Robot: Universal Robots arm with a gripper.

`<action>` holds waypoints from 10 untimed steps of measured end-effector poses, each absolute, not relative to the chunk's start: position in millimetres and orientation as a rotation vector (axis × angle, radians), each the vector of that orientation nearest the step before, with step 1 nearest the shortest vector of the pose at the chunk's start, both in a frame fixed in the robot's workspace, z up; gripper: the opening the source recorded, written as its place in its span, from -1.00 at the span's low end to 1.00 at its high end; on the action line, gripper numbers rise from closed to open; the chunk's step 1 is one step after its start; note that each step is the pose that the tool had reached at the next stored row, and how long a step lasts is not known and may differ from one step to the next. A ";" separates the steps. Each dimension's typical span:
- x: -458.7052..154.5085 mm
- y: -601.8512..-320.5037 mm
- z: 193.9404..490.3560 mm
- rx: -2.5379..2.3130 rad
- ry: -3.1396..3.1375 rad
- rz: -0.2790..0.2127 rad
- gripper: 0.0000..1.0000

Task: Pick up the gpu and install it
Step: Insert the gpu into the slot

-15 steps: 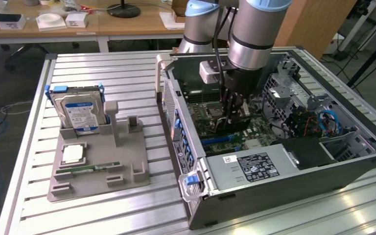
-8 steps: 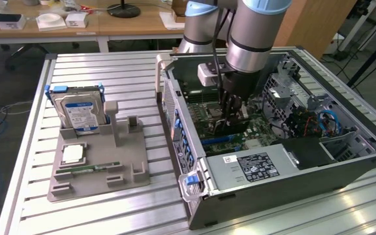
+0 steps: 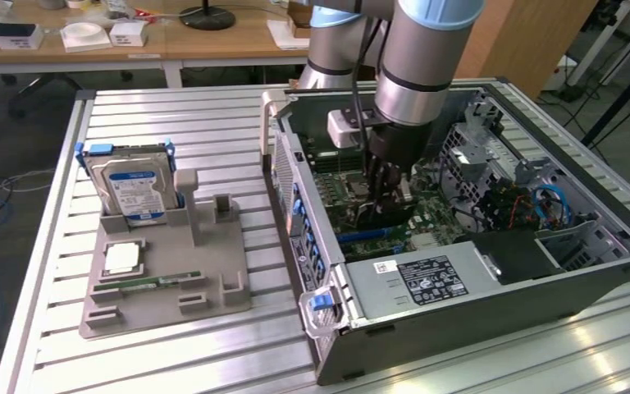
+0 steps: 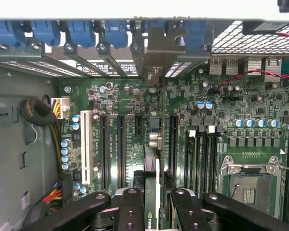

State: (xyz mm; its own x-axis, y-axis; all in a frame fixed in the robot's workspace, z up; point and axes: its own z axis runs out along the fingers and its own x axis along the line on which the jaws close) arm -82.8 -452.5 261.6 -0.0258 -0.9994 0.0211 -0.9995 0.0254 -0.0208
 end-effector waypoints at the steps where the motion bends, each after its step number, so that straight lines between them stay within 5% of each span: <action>1: -83.1 -452.5 261.1 2.192 -2.250 0.047 -0.48; 10: -84.2 -452.4 255.3 2.189 -2.252 0.047 -0.48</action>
State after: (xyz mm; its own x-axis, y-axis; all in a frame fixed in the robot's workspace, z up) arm -84.2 -452.4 255.3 -0.0285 -0.9994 0.0210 -0.9994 0.0280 -0.0209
